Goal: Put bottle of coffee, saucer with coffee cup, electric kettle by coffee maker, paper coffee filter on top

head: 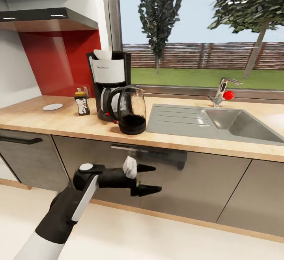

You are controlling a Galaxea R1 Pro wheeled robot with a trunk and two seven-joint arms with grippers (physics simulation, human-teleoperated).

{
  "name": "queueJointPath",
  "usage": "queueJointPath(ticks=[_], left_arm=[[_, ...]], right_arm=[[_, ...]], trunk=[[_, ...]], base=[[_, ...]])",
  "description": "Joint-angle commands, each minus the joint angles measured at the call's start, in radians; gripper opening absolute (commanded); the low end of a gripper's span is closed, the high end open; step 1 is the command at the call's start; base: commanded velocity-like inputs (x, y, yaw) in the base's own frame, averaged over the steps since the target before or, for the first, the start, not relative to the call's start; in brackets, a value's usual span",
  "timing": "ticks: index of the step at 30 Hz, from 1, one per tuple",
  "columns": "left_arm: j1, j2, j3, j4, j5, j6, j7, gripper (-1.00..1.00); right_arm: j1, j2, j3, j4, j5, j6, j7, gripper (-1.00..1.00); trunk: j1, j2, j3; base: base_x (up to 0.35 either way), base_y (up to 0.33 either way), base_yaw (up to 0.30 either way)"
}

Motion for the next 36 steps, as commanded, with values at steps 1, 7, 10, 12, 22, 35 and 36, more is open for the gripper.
queueJointPath(ticks=[1, 7, 10, 12, 22, 35, 36], left_arm=[[0.015, 0.008, -0.001, 0.005, 0.008, 0.003, -0.011, 1.0], [0.175, 0.051, -0.001, 0.159, 0.005, -0.09, -0.048, 1.0], [0.206, 0.078, 0.006, 0.548, 0.007, -0.372, -0.047, 1.0], [0.208, 0.08, 0.007, 0.631, 0.008, -0.419, -0.047, 1.0], [0.211, 0.088, 0.017, 1.167, 0.236, -0.736, -0.047, 1.0], [0.237, 0.098, 0.133, 1.498, 0.325, -0.857, -0.039, 1.0], [0.237, 0.099, 0.134, 1.498, 0.325, -0.857, -0.038, 1.0]], right_arm=[[-0.001, 0.0, 0.002, 0.001, -0.007, -0.004, 0.004, 1.0], [-0.001, -0.001, 0.002, 0.001, -0.007, -0.004, 0.004, 1.0], [-0.001, -0.016, 0.001, 0.0, -0.008, -0.003, 0.004, 1.0], [-0.001, -0.018, 0.001, 0.0, -0.008, -0.003, 0.004, 1.0], [-0.001, -0.021, -0.001, 0.0, -0.009, -0.003, 0.004, 1.0], [-0.002, -0.02, -0.005, -0.083, -0.011, -0.002, 0.005, 1.0], [-0.002, -0.02, -0.004, -0.082, -0.011, -0.002, 0.005, 1.0]], trunk=[[0.0, 0.0, -0.001], [0.0, 0.0, -0.001], [0.0, 0.0, -0.001], [0.0, 0.0, -0.001], [0.0, 0.0, -0.001], [0.0, 0.0, -0.001], [0.0, 0.0, -0.001]], base=[[0.0, 0.0, 0.0], [0.0, 0.0, 0.0], [0.0, 0.0, 0.0], [0.0, 0.0, 0.0], [0.0, 0.0, 0.0], [0.0, 0.0, 0.0], [0.0, 0.0, 0.0]])
